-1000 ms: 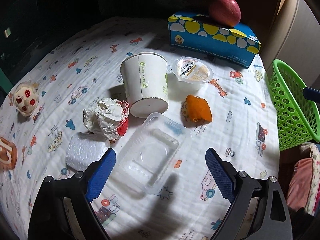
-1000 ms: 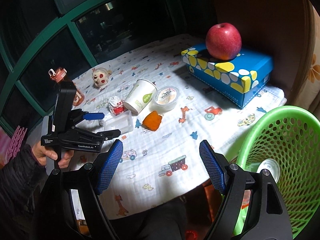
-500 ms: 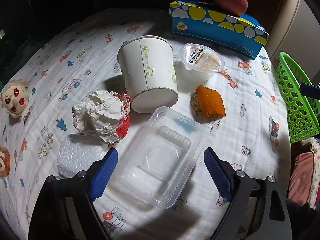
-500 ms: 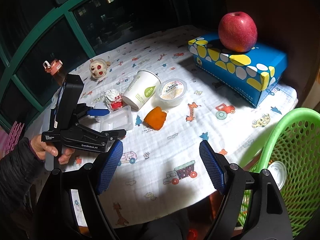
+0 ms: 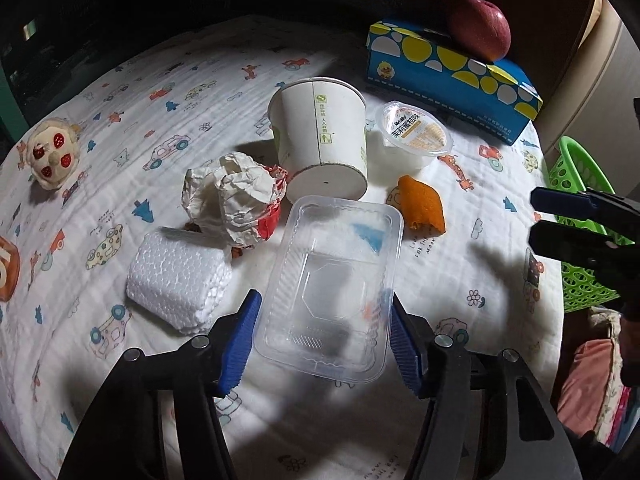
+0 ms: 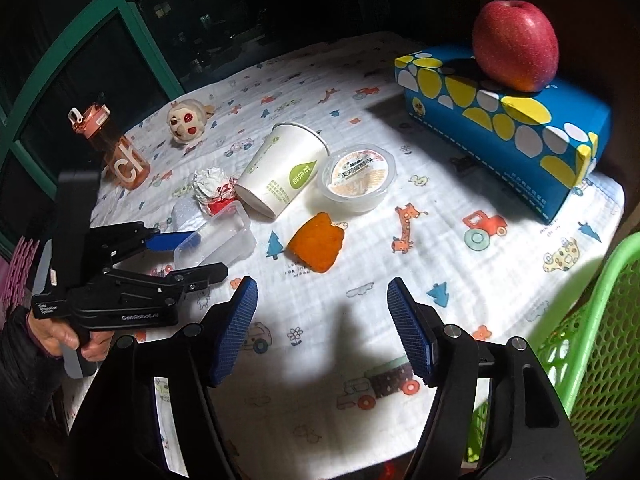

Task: Collect trash
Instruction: 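Grasp the clear plastic box with the left tool while the right tool grasps the orange piece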

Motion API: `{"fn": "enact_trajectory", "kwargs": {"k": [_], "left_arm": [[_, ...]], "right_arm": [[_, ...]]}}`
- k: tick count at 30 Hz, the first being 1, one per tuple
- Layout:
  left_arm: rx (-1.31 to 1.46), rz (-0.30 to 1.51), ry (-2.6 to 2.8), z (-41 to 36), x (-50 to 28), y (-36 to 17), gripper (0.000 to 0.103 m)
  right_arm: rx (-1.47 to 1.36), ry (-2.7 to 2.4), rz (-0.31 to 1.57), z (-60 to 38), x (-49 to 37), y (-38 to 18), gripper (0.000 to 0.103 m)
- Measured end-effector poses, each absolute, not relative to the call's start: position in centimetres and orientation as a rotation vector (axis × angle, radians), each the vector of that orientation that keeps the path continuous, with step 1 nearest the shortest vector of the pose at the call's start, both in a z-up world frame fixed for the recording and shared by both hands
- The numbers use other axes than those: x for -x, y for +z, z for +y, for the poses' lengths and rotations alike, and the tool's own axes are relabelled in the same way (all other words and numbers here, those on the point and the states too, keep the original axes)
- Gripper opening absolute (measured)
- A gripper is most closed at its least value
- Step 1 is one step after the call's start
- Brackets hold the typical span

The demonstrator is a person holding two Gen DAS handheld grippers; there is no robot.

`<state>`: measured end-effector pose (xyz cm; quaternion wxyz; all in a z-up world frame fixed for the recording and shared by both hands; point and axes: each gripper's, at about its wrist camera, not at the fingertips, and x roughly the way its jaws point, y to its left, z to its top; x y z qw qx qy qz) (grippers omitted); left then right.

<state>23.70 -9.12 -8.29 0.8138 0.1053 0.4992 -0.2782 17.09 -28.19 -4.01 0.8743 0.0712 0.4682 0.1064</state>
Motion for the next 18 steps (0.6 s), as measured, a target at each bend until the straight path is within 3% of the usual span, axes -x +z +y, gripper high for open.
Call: {"fn": "enact_trajectory", "kwargs": {"k": [18], "left_arm": [[-0.152,1.047,-0.554,-6.0,-22.1,-6.7,0.059]], "right_arm": [[-0.088,0.183,1.048,-25.1,-22.8,-8.1,0.056]]}}
